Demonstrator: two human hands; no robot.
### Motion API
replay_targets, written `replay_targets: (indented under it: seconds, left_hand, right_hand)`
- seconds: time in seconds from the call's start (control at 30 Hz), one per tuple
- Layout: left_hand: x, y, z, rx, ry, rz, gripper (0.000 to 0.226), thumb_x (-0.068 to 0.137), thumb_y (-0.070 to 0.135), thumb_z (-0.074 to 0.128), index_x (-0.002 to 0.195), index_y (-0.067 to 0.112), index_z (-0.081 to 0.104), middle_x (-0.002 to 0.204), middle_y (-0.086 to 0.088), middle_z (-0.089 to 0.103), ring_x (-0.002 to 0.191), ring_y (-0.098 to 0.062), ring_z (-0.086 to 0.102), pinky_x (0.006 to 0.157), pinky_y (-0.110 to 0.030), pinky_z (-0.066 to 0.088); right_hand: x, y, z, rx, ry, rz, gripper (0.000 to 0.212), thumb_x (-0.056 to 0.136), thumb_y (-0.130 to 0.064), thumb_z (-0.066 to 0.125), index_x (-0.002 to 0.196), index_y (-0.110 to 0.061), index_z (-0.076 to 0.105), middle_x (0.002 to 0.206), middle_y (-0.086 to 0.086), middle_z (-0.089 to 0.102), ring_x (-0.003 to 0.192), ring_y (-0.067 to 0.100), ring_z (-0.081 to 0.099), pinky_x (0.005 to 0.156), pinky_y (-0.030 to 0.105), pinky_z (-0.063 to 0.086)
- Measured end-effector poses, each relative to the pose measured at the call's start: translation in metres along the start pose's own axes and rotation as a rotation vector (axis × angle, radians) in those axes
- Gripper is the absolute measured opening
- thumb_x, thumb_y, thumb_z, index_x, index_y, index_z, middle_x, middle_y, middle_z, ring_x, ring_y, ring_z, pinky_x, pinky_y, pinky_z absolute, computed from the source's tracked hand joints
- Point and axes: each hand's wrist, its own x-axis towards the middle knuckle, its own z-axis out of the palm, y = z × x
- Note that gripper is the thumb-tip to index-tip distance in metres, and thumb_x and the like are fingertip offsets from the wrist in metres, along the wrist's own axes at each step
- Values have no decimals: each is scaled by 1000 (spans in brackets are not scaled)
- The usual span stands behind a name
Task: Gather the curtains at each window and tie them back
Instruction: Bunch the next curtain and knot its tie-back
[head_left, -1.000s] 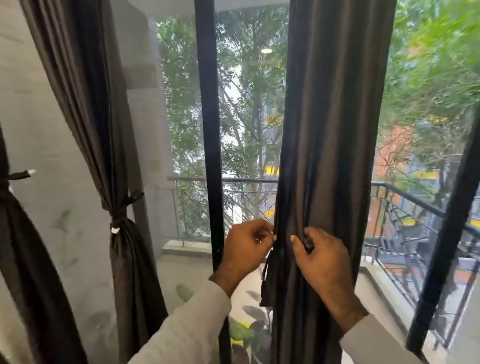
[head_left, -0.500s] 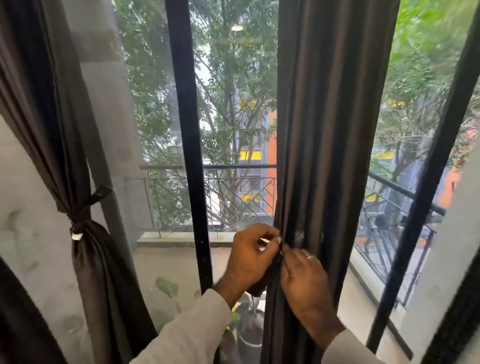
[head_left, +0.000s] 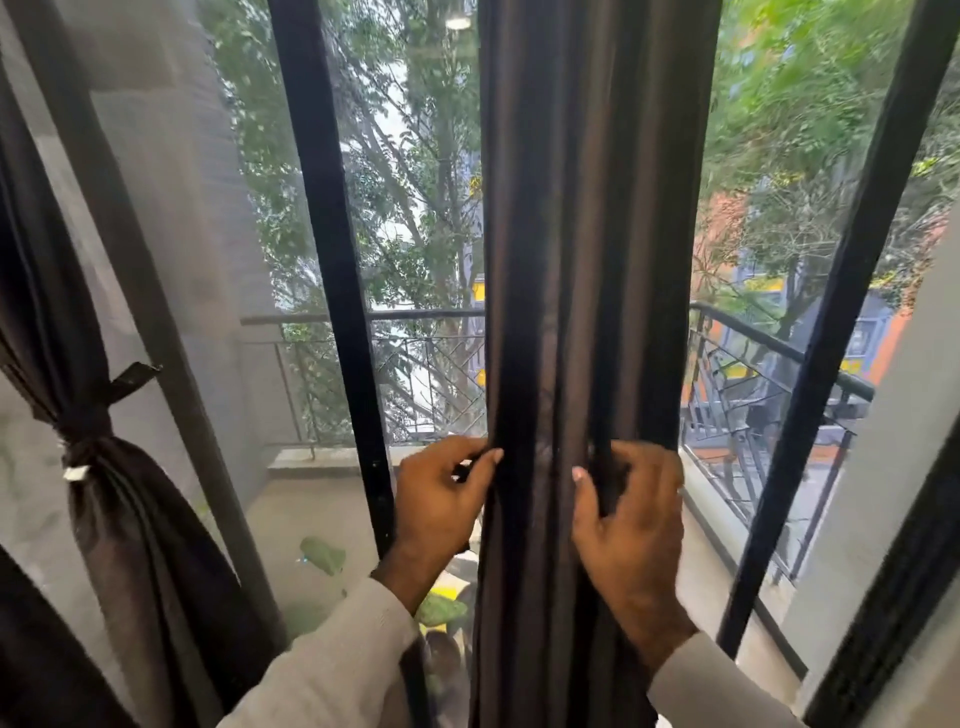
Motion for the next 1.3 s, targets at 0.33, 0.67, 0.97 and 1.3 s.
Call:
replay_targets:
  seconds: [0.33,0.67,0.97,1.3]
  left_hand:
    - [-11,22,19,66,-29,37,3,90,29,85,91,26,85,78,13,73,77,-10,72,74,-39,59]
    - [-14,12,6,-7,-58,22,4,91,23,86,90,20,85,80,13,77,78,-8,74,75,-27,58]
    - [-7,-4,-7,108,-26,99,11,94,31,79,91,21,83,81,12,72,79,-8,70,74,-36,57]
    - [-6,-6,5,49,-50,113,7,91,31,83,90,25,82,79,14,73,77,-7,71,73,-36,58]
  right_hand:
    - [1,16,17,10,-265,-68,9,96,-18,71,104,-17,74,100,0,70,92,25,68,83,36,51]
    - [-33,-2,35,117,-344,-103,24,101,-26,61,113,-14,78,98,1,75,88,24,72,80,41,61]
    - [-21,-2,19,44,-90,-29,28,96,-17,68,123,-10,70,115,4,59,105,29,61,93,41,52]
    - [-31,3,36,-84,-177,-16,20,103,-27,57,94,-17,72,87,3,69,80,31,65,72,39,53]
